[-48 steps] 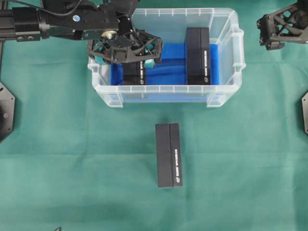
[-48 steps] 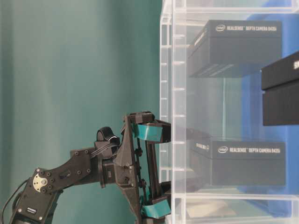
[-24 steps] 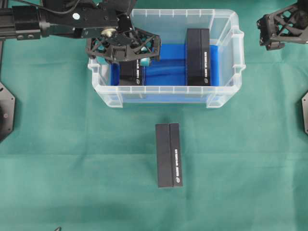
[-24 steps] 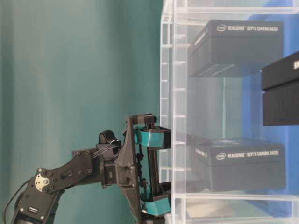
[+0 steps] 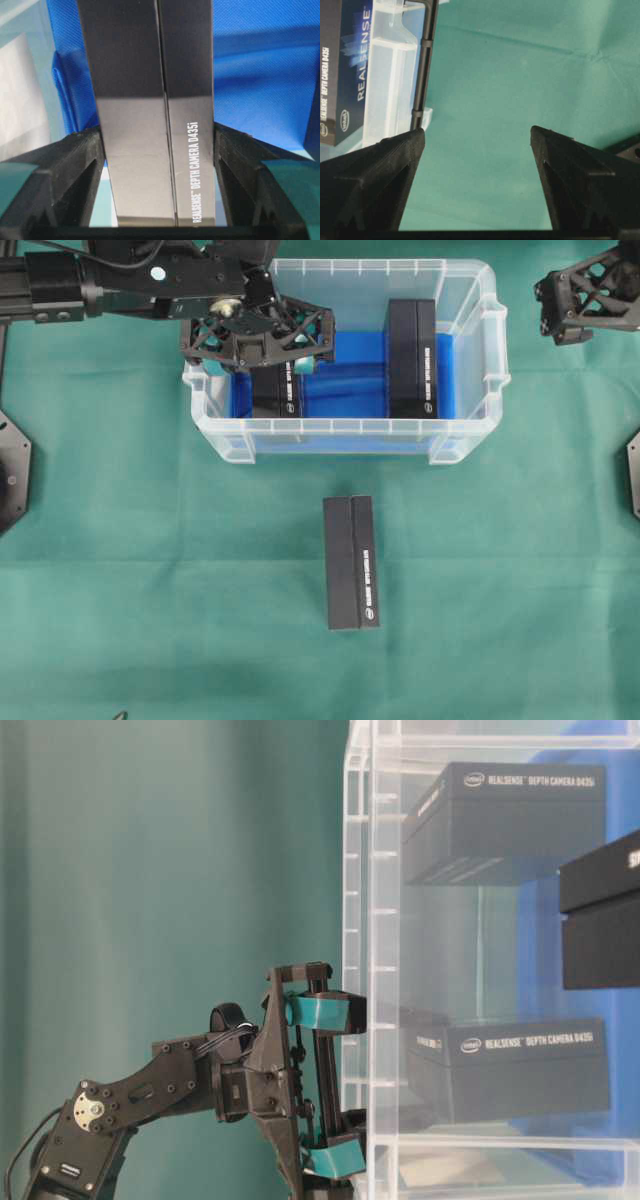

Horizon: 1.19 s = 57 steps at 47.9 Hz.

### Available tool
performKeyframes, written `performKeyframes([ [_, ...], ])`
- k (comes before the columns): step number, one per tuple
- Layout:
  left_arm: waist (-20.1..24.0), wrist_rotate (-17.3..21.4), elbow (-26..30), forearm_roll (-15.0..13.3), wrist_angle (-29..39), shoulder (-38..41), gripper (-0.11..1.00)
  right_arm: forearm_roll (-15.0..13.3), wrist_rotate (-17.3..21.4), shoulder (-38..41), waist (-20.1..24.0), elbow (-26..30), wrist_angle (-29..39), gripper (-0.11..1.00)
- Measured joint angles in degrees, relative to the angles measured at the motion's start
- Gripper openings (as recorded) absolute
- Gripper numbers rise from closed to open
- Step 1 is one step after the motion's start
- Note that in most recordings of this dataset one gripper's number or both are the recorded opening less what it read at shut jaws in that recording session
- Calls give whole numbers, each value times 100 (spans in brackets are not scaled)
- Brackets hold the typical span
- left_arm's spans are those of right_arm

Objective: Take out the box from the case.
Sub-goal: 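Lower the left gripper around the left box and close on it, then lift the left box up out of the bin with the left gripper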

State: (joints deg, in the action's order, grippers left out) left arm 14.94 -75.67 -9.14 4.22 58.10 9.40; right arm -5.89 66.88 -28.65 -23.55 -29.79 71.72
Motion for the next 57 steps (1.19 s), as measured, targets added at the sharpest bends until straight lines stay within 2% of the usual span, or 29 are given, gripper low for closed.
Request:
performKeyframes([
  [13, 0, 18, 26, -9, 26, 0, 60, -9, 0, 0, 0, 0, 0, 85],
  [26, -53, 26, 185, -18, 343, 9, 60, 0, -9, 0, 0, 0, 0, 85],
  [42, -70, 141, 782, -44, 940, 0, 60, -9, -18, -9, 0, 0, 0, 85],
  [57, -79, 264, 1459, -44, 1775, -132, 60, -9, -18, -35, 0, -9, 0, 85],
])
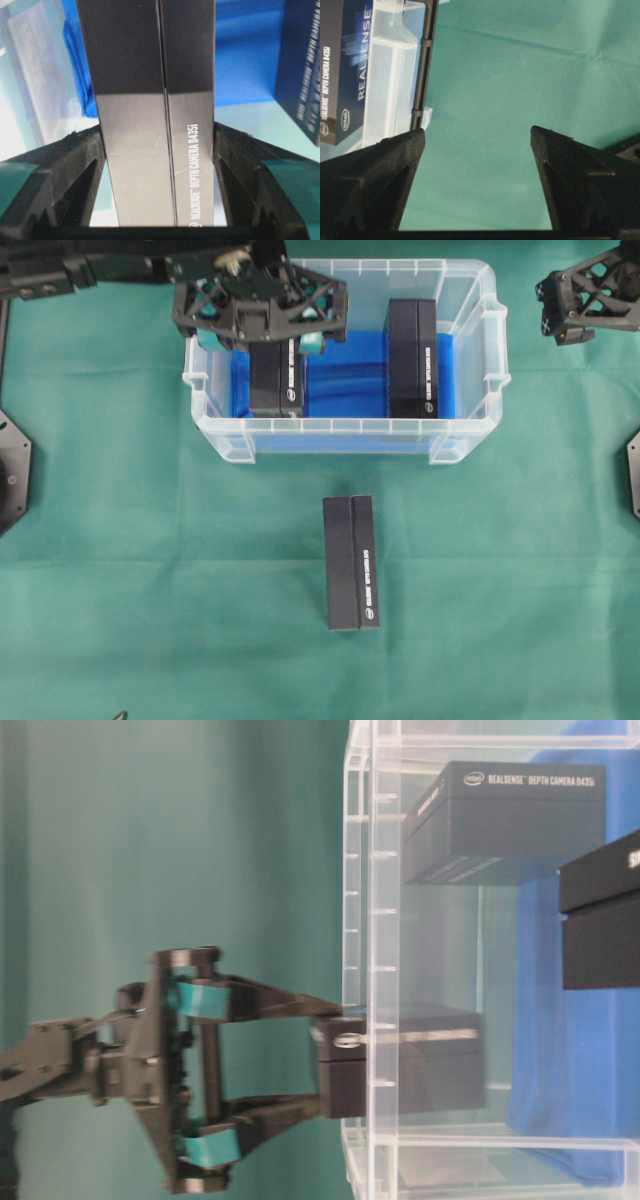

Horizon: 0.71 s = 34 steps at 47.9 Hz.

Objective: Take out the box from the case.
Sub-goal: 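Lift the left box up out of the bin with the left gripper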

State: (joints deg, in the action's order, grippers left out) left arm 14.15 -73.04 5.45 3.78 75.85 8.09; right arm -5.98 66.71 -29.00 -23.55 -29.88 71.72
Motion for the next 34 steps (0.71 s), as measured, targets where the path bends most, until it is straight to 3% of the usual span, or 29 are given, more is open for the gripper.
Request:
performKeyframes([
  [34, 0, 0, 1635, 9, 1714, -316, 60, 0, 0, -105, 0, -53, 0, 85],
])
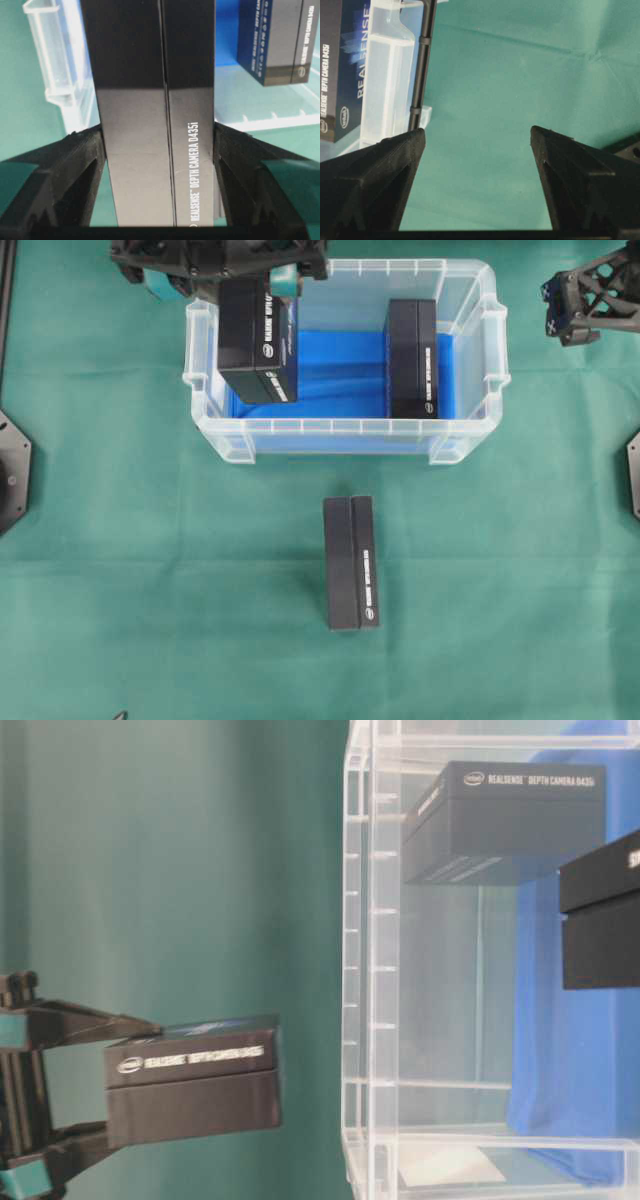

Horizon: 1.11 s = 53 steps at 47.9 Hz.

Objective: Take out the box from the case.
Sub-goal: 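Lift the left box up out of the bin with the left gripper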

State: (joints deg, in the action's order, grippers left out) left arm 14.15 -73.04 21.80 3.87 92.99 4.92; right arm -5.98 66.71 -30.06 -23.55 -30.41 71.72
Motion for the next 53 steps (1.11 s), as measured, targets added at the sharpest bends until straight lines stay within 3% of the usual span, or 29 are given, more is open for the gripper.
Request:
performKeyframes([
  [53, 0, 0, 53, 44, 105, 0, 60, 0, 0, 0, 0, 0, 0, 85],
])
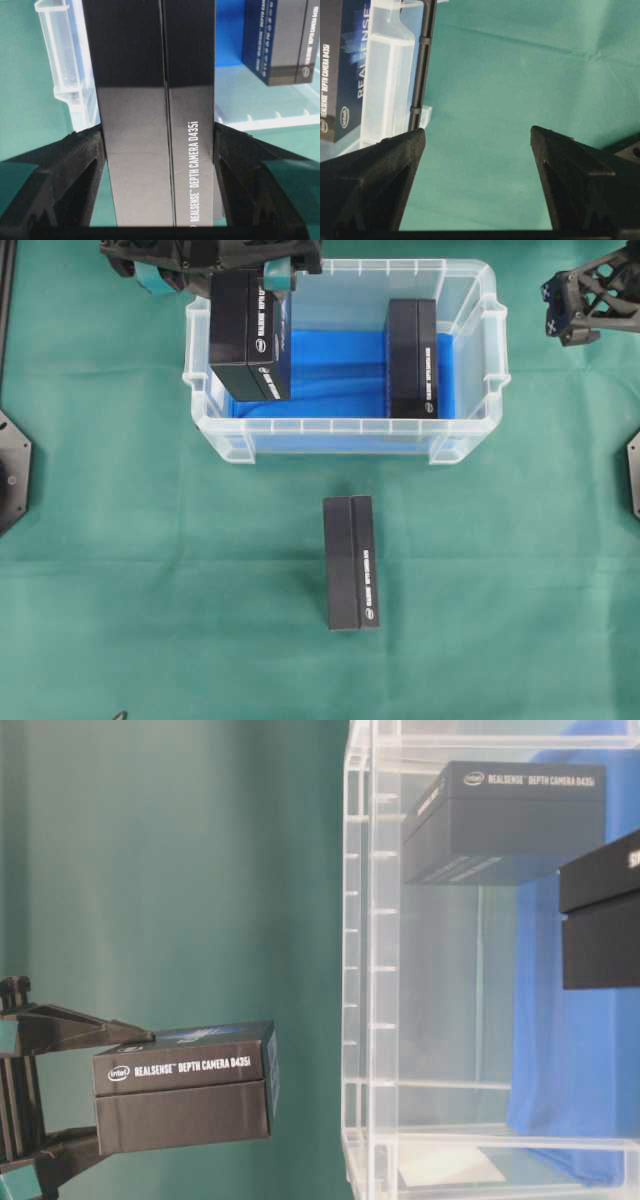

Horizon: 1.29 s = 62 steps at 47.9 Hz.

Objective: Take out the box from the case.
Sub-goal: 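Lift the left box up out of the bin with the left gripper, then carry the box to the table left of the first box and lower it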

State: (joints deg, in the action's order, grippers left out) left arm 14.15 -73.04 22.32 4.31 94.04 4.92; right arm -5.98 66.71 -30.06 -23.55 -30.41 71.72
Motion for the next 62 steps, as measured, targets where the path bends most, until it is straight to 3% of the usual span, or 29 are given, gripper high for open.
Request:
performKeyframes([
  [41, -167, -62, 9, 0, 9, 0, 60, 0, 0, -44, 9, 0, 0, 85],
  [56, -1028, -896, -422, 62, 18, -220, 60, 0, 0, -62, 0, 0, 0, 85],
  [62, -1494, -1406, -624, 70, 18, -343, 60, 9, -9, -70, 0, 0, 0, 85],
])
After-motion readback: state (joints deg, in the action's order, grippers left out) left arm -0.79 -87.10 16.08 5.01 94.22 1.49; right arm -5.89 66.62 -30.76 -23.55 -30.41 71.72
